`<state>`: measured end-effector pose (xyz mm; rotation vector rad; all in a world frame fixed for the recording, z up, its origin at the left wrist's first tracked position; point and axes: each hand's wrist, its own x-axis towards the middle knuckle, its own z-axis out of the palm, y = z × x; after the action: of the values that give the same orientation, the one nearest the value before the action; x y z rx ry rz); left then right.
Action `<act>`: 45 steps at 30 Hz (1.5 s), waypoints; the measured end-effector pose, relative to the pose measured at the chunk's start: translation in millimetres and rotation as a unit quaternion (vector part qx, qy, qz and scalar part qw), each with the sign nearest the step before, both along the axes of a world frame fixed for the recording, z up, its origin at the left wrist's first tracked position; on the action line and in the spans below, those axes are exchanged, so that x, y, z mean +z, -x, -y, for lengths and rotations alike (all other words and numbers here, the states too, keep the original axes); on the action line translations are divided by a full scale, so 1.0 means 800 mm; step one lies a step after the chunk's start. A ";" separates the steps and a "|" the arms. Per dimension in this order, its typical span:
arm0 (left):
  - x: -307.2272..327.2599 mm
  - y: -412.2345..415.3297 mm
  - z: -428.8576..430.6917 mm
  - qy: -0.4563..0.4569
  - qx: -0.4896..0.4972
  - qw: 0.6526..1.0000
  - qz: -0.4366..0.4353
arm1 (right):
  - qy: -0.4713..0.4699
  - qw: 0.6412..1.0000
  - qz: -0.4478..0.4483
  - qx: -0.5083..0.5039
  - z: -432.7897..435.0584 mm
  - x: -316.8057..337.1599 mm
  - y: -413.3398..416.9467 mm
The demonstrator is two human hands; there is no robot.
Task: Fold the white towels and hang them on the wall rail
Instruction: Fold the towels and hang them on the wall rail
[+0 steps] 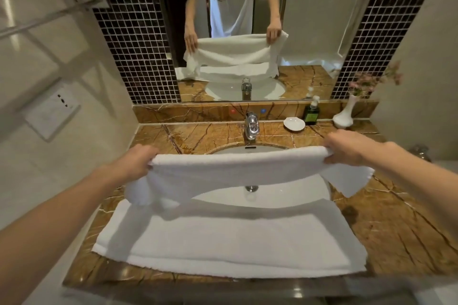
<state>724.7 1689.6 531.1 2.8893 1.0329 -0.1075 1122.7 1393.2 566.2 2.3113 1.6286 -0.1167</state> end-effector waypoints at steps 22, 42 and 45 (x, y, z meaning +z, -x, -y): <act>-0.133 0.077 0.001 -0.134 -0.136 0.982 -0.002 | -0.102 0.986 0.118 0.054 0.078 -0.164 0.057; -0.209 0.140 0.066 -0.099 -0.028 0.986 -0.132 | -0.020 0.994 0.105 0.021 0.165 -0.242 0.109; -0.198 0.130 0.074 -0.065 0.040 0.990 -0.116 | -0.004 0.996 0.086 -0.015 0.179 -0.248 0.109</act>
<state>620.9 1630.2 373.1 3.0008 1.2343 -0.3943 1035.5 1250.2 367.6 2.2819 1.5124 0.0804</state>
